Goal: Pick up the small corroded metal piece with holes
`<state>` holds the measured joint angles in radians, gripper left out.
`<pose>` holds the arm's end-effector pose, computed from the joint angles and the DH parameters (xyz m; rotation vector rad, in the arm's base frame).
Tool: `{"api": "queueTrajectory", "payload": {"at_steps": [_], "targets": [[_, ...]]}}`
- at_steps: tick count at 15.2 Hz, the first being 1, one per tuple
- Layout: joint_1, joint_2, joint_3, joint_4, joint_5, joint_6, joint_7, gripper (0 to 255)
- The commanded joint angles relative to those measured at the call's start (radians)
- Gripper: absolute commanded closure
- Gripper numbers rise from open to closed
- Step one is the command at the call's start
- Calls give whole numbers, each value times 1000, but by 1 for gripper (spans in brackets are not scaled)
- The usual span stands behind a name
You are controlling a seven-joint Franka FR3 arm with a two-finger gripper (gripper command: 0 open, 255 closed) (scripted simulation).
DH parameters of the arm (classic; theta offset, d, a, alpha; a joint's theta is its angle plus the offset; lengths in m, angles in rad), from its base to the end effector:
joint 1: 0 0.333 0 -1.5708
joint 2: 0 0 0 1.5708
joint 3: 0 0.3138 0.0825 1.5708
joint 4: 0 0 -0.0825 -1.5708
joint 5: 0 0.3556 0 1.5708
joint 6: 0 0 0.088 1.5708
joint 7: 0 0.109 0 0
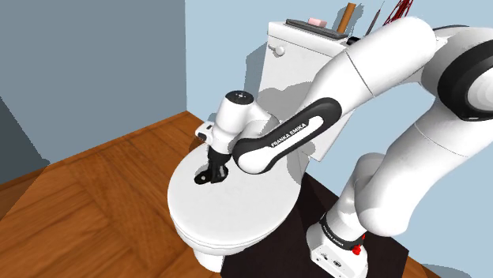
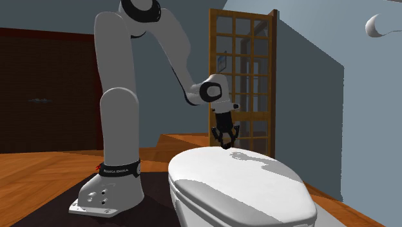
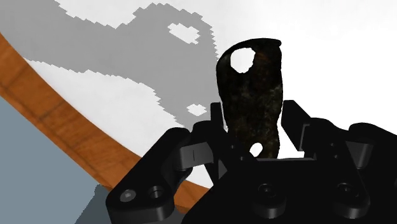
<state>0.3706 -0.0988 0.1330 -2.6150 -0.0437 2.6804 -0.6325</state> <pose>0.3769 0.2087 0.3199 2.5690 1.7091 0.2480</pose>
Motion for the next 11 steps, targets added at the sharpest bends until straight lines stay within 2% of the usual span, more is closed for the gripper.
{"api": "queueTrajectory", "payload": {"at_steps": [1, 9, 11], "targets": [[1, -24, -3, 7, 10, -32, -10, 255], [9, -116, -8, 42, 34, -157, -31, 255], [9, -117, -9, 43, 34, -160, -31, 255]]}}
